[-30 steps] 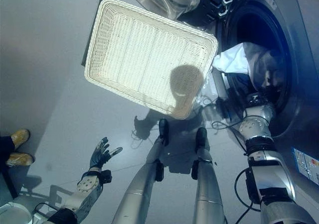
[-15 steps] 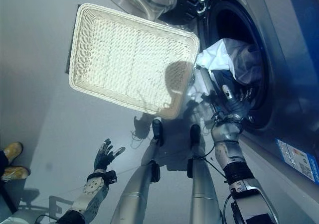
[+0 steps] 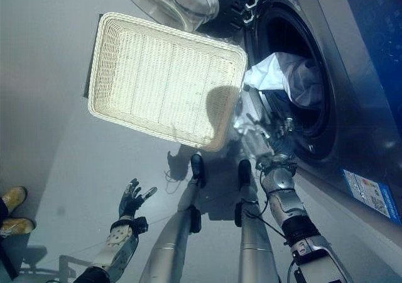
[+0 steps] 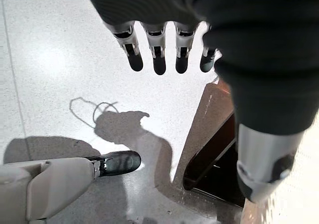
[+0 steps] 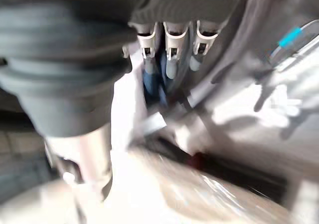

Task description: Put the clothes into the washing machine.

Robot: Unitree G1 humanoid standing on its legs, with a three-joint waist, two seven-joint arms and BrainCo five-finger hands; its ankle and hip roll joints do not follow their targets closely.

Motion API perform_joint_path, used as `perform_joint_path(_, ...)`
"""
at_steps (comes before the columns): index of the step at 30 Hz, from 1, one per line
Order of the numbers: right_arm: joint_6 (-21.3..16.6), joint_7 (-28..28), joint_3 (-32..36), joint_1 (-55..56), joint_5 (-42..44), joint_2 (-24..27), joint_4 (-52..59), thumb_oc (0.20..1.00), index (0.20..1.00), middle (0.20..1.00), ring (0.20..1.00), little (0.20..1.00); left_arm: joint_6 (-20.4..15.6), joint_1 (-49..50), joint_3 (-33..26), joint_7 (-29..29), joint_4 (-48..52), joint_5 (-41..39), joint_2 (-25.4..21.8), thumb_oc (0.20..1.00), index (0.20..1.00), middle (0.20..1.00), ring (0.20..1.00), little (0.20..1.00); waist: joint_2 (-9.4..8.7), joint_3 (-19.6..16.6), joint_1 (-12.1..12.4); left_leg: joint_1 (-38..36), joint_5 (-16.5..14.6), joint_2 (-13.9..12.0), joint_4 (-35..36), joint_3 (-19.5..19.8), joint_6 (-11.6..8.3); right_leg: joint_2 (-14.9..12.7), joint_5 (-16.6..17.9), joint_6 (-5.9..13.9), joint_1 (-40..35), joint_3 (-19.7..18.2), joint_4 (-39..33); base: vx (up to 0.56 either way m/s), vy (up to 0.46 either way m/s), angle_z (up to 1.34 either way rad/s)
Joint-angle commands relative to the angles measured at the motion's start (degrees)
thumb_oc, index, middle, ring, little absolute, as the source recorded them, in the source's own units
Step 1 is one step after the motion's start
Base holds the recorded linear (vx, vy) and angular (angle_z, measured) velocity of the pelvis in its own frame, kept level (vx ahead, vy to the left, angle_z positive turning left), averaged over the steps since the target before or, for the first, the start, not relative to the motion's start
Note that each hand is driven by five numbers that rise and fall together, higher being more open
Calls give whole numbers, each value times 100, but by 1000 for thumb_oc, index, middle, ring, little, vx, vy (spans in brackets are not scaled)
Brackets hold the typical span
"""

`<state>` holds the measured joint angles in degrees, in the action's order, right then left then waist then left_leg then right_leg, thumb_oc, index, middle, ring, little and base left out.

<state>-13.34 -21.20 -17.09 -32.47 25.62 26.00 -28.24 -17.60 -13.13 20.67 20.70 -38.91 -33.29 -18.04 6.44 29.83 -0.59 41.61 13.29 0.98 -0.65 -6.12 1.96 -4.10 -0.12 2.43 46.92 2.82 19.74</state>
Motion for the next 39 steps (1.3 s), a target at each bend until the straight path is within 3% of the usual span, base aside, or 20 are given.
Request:
perform_joint_path(1,315,401,0,-257,-469,395,94,1000,1000,1000,1000,1000,67,-129,-218,-105,-173,12,-72,1000,1000,1000,1000,1000,52,-4,185,-89,-404,364,-316,35,-155,53,865,256,-259,642,-835,13,-38,5)
perform_joint_path(3,561,506,-123,-700,-652,773,-188,1000,1000,1000,1000,1000,119,-175,-215,-194,-207,-9,-184,1000,1000,1000,1000,1000,51,-4,287,-52,-411,360,-357,67,-167,19,820,270,-251,753,-771,29,-76,8)
perform_joint_path(8,893,722,-242,-1369,-447,1175,-659,1000,1000,1000,1000,1000,105,-178,-153,-290,-241,-21,-292,1000,1000,1000,1000,1000,86,-4,419,52,-444,359,-463,145,-186,7,724,257,-162,863,-592,41,-64,10)
perform_joint_path(16,1617,935,-341,-2494,102,1801,-2034,1000,1000,1000,1000,1000,95,-64,-1,-408,-110,-83,-467,1000,1000,1000,1000,1000,236,-4,669,336,-499,327,-741,327,-213,67,365,81,108,977,-59,80,-91,15)
perform_joint_path(18,1688,1009,-282,-2553,273,1866,-2397,1000,1000,1000,1000,1000,93,45,58,-447,-73,-80,-504,1000,1000,1000,1000,1000,267,-4,711,235,-679,338,-841,402,-246,49,131,106,37,937,108,141,-151,23)
perform_joint_path(25,1732,1002,-237,-2724,393,1950,-2671,1000,1000,1000,1000,1000,126,31,97,-414,11,-86,-519,1000,1000,1000,1000,1000,312,-4,758,371,-645,327,-915,434,-253,45,124,60,161,990,187,32,-50,10)
perform_joint_path(26,1865,968,-120,-2869,786,2060,-2990,1000,1000,1000,1000,1000,106,107,159,-405,161,-105,-575,1000,1000,1000,1000,1000,380,-4,827,517,-717,293,-1100,484,-279,3,-60,23,321,1025,494,85,-117,2)
perform_joint_path(28,1865,968,-120,-2869,786,2060,-2990,1000,1000,1000,1000,1000,106,107,159,-405,161,-105,-575,1000,1000,1000,1000,1000,380,-4,827,517,-717,293,-1100,484,-279,3,-60,23,321,1025,494,80,-150,2)
perform_joint_path(29,2219,708,214,-2986,1771,2130,-3425,1000,1000,1000,1000,1000,108,135,218,-412,368,-169,-670,1000,1000,1000,1000,1000,440,-4,873,803,-738,257,-1306,591,-305,33,-188,-53,600,966,774,74,-182,2)
perform_joint_path(32,2358,643,379,-3056,2049,2179,-3751,1000,1000,1000,1000,1000,61,149,286,-382,564,-211,-740,1000,1000,1000,1000,1000,470,-4,899,1022,-743,246,-1401,664,-304,52,-217,-94,795,926,868,43,-155,7)
perform_joint_path(35,2313,404,403,-3143,2203,2259,-3913,1000,1000,1000,1000,1000,70,142,358,-308,750,-260,-797,1000,1000,1000,1000,1000,496,-4,915,1161,-729,217,-1422,665,-306,40,-220,-108,924,930,909,11,-124,19)
perform_joint_path(37,1942,-466,716,-3195,3031,2408,-3996,1000,1000,1000,1000,1000,-18,190,449,-168,891,-322,-871,1000,1000,1000,1000,1000,516,-4,898,1384,-705,163,-1434,687,-326,58,-254,-118,1146,889,1043,-33,-143,19)
perform_joint_path(38,1786,-645,777,-3243,3224,2430,-3996,1000,1000,1000,1000,1000,-24,137,427,-133,925,-324,-876,1000,1000,1000,1000,1000,529,-4,917,1555,-543,137,-1398,664,-298,70,-102,-177,1294,970,983,-21,-52,4)
perform_joint_path(39,1522,-931,946,-3122,3391,2443,-3970,1000,1000,1000,1000,1000,-34,208,471,-83,968,-335,-868,1000,1000,1000,1000,1000,538,-4,891,1452,-683,160,-1427,711,-326,78,-230,-123,1208,871,1045,-66,-22,2)
